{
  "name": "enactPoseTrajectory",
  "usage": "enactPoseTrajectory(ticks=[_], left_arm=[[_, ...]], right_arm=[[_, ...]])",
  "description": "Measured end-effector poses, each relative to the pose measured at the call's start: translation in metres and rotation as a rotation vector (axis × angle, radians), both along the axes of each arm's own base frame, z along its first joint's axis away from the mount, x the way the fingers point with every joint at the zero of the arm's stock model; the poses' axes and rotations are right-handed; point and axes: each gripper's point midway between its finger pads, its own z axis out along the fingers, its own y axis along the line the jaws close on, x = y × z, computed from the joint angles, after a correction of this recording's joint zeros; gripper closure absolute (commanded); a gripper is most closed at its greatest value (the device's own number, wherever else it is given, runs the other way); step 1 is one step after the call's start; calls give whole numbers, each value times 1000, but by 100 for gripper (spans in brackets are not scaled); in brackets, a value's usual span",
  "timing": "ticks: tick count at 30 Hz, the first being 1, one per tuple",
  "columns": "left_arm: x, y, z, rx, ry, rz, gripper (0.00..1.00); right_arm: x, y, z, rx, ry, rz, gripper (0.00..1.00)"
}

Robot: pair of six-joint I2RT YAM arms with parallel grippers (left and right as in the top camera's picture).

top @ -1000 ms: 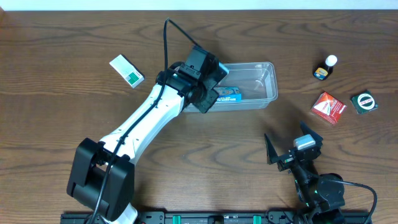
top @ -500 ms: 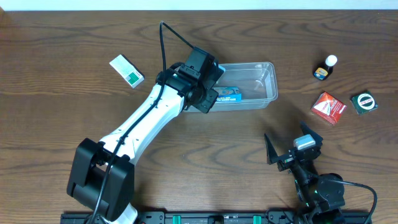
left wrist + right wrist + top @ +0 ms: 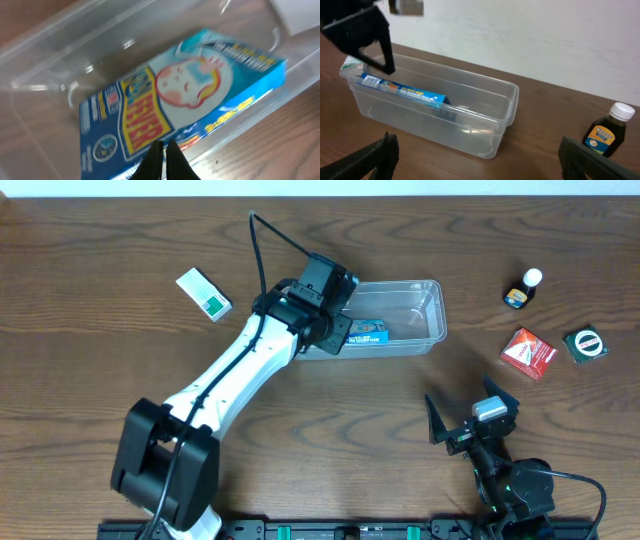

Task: Pack container
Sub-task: 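Lower the blue box into the container and open the left gripper, then move the left gripper to the white-green medicine box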

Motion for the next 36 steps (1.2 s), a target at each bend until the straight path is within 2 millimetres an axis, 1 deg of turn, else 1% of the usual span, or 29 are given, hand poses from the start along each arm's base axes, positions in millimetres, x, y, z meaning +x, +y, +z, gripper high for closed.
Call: enactPoseTrajectory(ticks=[4,6,9,12,14,16,18,21,23,25,26,28,30,31,32,34,35,36], left_arm=[[-6,6,-26,48,77,23,94],[-10,10,-35,72,108,26,94],[-14,12,-39,85,127,27,94],[-13,12,-37,82,124,28,94],[-11,13,-33,76,114,32,94],[-5,13,-20,58,84,40,94],[3,12,2,24,29,48,94],[12,12,49,-42,-85,57,94],[12,14,84,-84,-166,62,94],[12,21,113,-93,-244,83,94],[12,29,128,-87,-288,110,94],[14,56,155,-65,-373,222,93],[15,88,173,-42,-422,361,92],[15,109,180,-36,-437,453,91],[14,129,184,-30,-441,536,92],[11,163,183,-15,-425,687,91],[10,181,180,-7,-412,768,87],[9,193,177,0,-398,822,78]], right_arm=[[0,0,0,0,0,0,1],[0,0,0,0,0,0,1],[0,0,0,0,0,0,1],[0,0,0,0,0,0,1],[0,0,0,0,0,0,1],[0,0,0,0,0,0,1],[0,0,0,0,0,0,1],[0,0,0,0,0,0,1],[0,0,0,0,0,0,1],[0,0,0,0,0,0,1],[0,0,0,0,0,0,1],[0,0,0,0,0,0,1],[0,0,0,0,0,0,1],[0,0,0,0,0,0,1],[0,0,0,0,0,0,1],[0,0,0,0,0,0,1],[0,0,0,0,0,0,1],[0,0,0,0,0,0,1]])
